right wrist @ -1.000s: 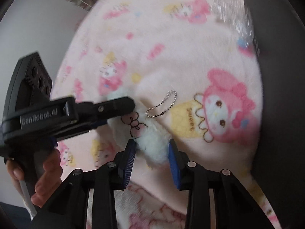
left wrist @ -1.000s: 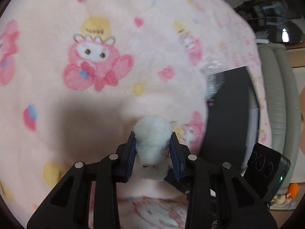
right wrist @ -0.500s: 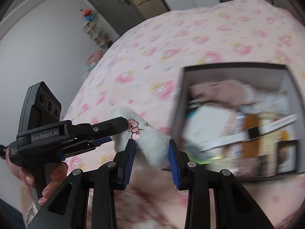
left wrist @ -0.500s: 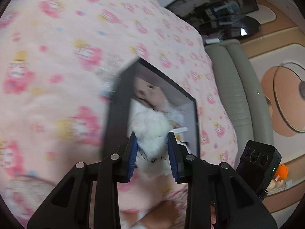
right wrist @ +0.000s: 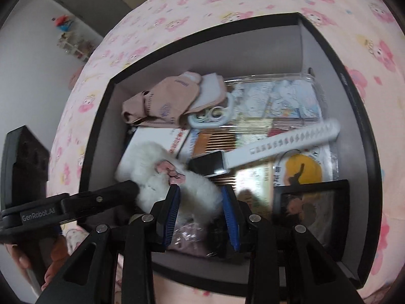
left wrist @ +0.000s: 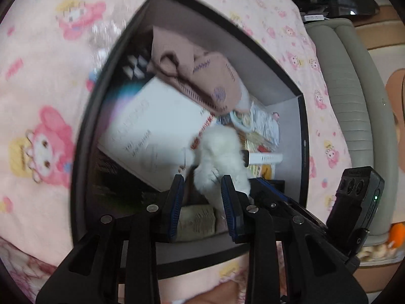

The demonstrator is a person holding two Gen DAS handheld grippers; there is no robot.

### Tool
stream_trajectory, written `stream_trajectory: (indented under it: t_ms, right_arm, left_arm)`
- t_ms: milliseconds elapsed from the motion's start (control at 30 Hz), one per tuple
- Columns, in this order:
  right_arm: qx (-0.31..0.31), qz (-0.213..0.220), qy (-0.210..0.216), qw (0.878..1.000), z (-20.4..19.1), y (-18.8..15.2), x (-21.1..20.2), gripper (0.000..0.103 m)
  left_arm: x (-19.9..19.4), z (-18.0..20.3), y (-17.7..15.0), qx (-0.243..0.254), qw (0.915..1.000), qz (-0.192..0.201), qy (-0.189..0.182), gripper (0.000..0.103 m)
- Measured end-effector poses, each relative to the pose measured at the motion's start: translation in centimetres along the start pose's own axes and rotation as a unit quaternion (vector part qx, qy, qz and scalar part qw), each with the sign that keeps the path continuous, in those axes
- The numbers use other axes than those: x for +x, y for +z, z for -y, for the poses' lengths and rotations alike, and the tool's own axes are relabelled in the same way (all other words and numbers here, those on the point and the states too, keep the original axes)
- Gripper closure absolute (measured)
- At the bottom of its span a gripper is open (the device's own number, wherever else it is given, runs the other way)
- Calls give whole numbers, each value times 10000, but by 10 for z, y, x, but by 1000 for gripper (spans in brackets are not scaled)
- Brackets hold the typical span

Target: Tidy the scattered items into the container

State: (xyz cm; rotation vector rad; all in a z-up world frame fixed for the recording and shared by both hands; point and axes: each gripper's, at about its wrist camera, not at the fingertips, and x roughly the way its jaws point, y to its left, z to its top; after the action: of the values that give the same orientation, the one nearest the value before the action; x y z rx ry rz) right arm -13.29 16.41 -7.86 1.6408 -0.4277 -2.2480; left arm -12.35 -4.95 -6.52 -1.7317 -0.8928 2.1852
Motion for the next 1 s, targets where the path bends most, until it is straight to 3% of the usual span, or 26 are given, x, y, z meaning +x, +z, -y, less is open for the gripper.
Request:
stream_trajectory:
  t_ms: [167,333,433,567,667,733,800,833,900,1000]
  right_arm:
    - [-153,551,-249,9981,-9,0,-21,72]
    - [-349,321,-501,9976,-14,-4,-5,72]
    - [-372,262,-608,9971,-10,-4,2,72]
    - [-442,364,-909,9942,-13,-5,-3,72]
    - [-621,686,-1259,9877,-25,-6,-18,65]
    - [-801,1092,-1625,9774,-37,-8,-38,56]
    - [-899,1446,-1862,9676,-46,-10,-57,39]
    - [-926,1625,-1959,9626,-51,-11,-69,36]
    - [-923,1981,-2085,9533,-60,-15,-93,32]
    - [-945,2362,-2203,9417,-76,-21,-131,31]
  left_arm:
    - [-7,24,-1,555,9975,398,-188,73]
    - [18,29,4,661,9973,231,200,73]
    - [20,21,3,692,9971,275,184,73]
    - [3,28,-4,1081,9915,601,396,60]
    - [-22,44,-11,1496,9778,1183,871,40]
    - [-38,55,-13,1735,9647,1595,1177,22]
    - [-61,69,-17,1943,9490,2039,1421,13]
    - [-69,74,-18,1976,9439,2185,1493,8]
    - [-91,84,-20,1986,9333,2520,1611,2]
    - [-128,98,-27,1998,9218,2938,1552,1]
